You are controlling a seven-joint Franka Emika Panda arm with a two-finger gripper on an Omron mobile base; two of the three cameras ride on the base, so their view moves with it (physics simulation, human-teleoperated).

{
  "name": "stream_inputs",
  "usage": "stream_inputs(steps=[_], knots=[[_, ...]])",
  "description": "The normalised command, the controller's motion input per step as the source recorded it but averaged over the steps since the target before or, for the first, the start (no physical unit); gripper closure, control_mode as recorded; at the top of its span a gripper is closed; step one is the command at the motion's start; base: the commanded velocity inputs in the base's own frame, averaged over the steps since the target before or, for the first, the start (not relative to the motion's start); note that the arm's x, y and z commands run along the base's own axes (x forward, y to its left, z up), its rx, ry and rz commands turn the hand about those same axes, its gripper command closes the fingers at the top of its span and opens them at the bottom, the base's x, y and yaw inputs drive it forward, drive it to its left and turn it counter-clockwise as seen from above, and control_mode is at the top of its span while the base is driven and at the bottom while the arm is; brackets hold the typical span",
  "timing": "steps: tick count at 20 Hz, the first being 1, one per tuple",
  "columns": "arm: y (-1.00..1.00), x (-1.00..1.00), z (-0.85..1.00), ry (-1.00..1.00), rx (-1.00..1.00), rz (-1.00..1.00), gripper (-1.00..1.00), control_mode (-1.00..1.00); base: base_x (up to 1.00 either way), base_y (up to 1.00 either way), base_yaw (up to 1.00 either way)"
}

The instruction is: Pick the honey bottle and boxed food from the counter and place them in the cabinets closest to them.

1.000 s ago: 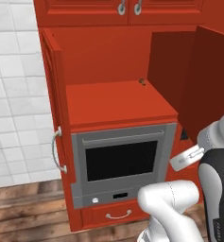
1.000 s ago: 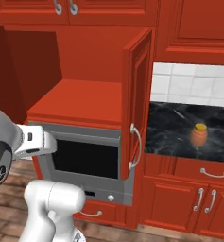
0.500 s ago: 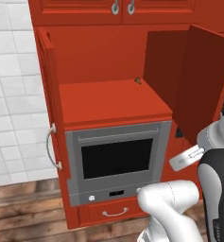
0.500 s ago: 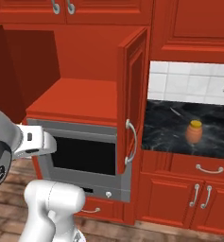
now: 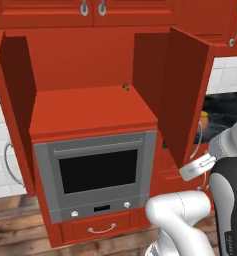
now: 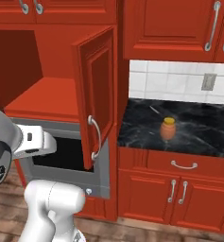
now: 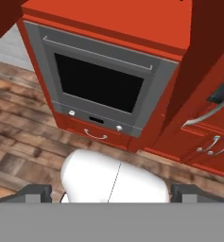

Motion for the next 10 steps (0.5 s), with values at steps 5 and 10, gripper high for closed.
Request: stream_inputs(steps=[5,10], knots=[[0.00,0.00,0.00,0.00,0.00,0.00,-1.00,1.00,0.00,-0.63,-0.03],[0.00,0.00,0.00,0.00,0.00,0.00,-1.00,1.00,0.00,-0.66,-0.03]])
